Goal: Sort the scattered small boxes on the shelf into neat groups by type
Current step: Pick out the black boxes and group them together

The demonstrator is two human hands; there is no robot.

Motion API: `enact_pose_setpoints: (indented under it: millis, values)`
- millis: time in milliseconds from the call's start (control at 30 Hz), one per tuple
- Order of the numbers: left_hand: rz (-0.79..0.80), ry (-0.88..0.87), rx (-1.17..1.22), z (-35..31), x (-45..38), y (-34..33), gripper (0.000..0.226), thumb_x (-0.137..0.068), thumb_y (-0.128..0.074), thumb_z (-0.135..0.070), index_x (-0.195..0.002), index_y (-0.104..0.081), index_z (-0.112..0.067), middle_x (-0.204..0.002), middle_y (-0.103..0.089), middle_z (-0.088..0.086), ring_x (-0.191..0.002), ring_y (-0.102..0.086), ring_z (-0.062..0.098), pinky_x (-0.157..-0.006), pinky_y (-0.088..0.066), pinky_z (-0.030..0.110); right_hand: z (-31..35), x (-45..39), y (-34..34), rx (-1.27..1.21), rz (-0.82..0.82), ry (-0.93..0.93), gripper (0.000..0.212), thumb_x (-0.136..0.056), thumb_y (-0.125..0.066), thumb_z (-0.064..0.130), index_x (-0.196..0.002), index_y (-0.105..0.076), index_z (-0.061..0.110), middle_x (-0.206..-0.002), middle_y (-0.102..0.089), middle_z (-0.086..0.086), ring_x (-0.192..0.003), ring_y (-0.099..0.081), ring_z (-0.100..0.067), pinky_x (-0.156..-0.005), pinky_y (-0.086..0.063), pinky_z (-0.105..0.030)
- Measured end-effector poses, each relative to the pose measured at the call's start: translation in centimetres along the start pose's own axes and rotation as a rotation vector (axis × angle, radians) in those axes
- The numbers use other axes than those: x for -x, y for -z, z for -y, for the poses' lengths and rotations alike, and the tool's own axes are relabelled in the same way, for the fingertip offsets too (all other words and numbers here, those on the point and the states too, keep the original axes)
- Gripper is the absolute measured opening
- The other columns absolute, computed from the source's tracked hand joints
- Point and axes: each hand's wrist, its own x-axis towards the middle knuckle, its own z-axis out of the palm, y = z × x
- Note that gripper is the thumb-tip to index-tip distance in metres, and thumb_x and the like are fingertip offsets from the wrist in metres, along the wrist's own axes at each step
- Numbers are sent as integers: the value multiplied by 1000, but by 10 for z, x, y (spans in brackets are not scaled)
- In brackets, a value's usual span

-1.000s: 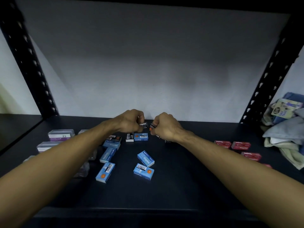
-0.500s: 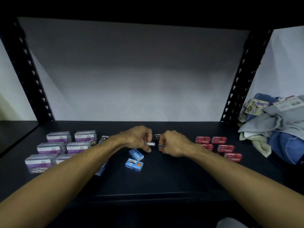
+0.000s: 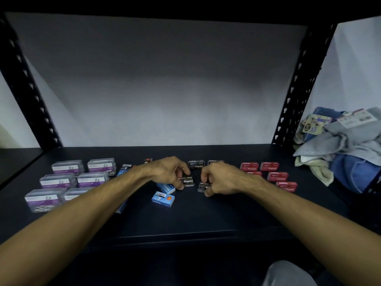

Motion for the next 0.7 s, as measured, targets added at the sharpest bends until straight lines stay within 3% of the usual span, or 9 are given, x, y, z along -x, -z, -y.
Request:
enact_pose_setpoints:
  millis: [167, 333, 500, 700]
  values:
    - [-8, -6, -8, 1, -1, -2, 36, -74, -84, -24, -105, -67, -29, -84, -57, -8, -71, -54, 6, -65, -42, 20, -5, 5, 4, -23, 21, -4, 45, -74, -82, 33, -114, -63, 23, -99, -64, 4, -88, -61, -14, -78, -54, -34]
    - [-11, 3, 22, -1, 0, -3, 35, -71, -86, -18, -95, -62, -25, -84, -61, -4, -70, -58, 10, -66, -48, 27, -10, 7, 4, -49, 90, -47, 50, -78, -80, 31, -123, -62, 22, -109, -62, 5, -97, -59, -13, -83, -50, -28]
    - [-20, -21, 23, -4, 2, -3, 36, -72, -86, -13, -87, -54, -21, -77, -58, -6, -66, -54, 9, -59, -43, 22, -13, 5, 1, -109, 88, -65, 33, -76, -81, 27, -102, -60, 24, -97, -66, 3, -83, -61, -12, -65, -47, -25]
    - [-54, -44, 66, -3, 4, -6, 38, -72, -86, -12, -90, -54, -20, -78, -54, -4, -66, -51, 9, -60, -46, 23, -15, 7, 2, -111, 23, -55, 32, -75, -82, 23, -88, -53, 20, -77, -56, 5, -65, -51, -11, -54, -39, -26]
